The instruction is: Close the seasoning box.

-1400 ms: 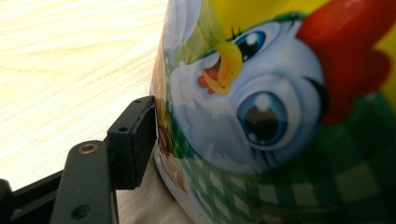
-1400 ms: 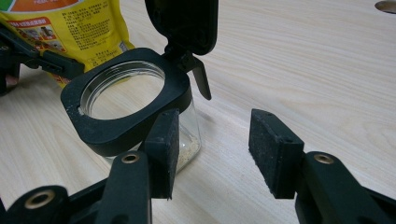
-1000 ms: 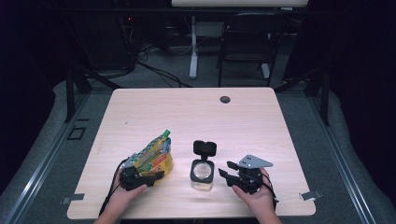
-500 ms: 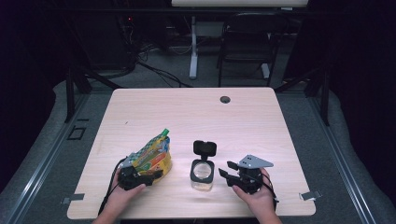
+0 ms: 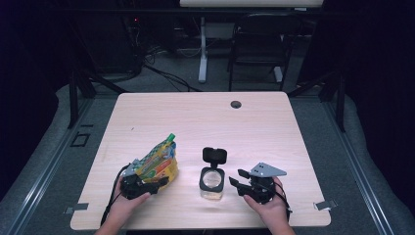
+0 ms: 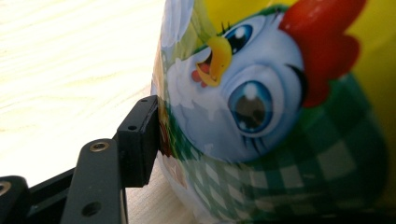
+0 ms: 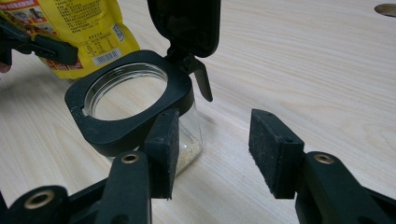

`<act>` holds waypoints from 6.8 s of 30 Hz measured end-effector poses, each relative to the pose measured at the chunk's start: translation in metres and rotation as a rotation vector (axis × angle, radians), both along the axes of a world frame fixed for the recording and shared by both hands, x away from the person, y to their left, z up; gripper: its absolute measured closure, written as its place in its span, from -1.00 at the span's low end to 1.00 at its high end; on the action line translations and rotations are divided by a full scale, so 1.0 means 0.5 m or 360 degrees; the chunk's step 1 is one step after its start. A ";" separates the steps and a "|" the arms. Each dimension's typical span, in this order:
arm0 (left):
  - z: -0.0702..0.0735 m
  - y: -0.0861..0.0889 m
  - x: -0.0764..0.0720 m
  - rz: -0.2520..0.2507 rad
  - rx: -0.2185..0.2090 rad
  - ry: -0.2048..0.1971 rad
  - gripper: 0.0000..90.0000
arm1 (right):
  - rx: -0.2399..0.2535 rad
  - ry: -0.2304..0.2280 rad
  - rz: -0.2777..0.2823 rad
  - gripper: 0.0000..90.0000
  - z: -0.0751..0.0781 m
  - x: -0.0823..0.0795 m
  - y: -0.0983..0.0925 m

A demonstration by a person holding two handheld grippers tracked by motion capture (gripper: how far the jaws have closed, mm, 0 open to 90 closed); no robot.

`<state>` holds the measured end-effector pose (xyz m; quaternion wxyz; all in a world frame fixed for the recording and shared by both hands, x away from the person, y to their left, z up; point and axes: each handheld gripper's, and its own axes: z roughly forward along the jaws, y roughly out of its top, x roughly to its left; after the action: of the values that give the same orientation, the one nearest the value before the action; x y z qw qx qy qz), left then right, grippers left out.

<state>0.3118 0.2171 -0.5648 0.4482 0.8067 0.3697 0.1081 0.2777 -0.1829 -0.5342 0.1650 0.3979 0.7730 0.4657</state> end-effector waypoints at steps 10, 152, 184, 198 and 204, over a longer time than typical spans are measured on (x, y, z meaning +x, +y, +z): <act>0.011 0.000 -0.006 -0.0003 0.0040 -0.0053 -0.10 | -0.0007 0.0001 -0.0005 0.18 0.001 -0.001 -0.003; 0.063 -0.099 -0.051 -0.0144 0.1248 -0.0882 -0.09 | -0.1068 -0.1049 0.0382 0.65 0.093 -0.125 0.173; 0.048 -0.125 -0.053 -0.0215 0.1344 -0.0912 -0.09 | -0.1261 -0.1189 0.0465 0.86 0.075 -0.128 0.214; 0.049 -0.122 -0.055 -0.0225 0.1391 -0.0922 -0.08 | -0.1337 -0.1202 0.0490 1.00 0.071 -0.133 0.224; 0.053 -0.121 -0.056 -0.0230 0.1424 -0.0926 -0.08 | -0.1342 -0.1207 0.0487 1.00 0.068 -0.135 0.227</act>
<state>0.2839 0.1569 -0.5384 0.1511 0.8790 0.0916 0.4429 0.2102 -0.0694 -0.5000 0.5048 -0.0127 0.8272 0.2465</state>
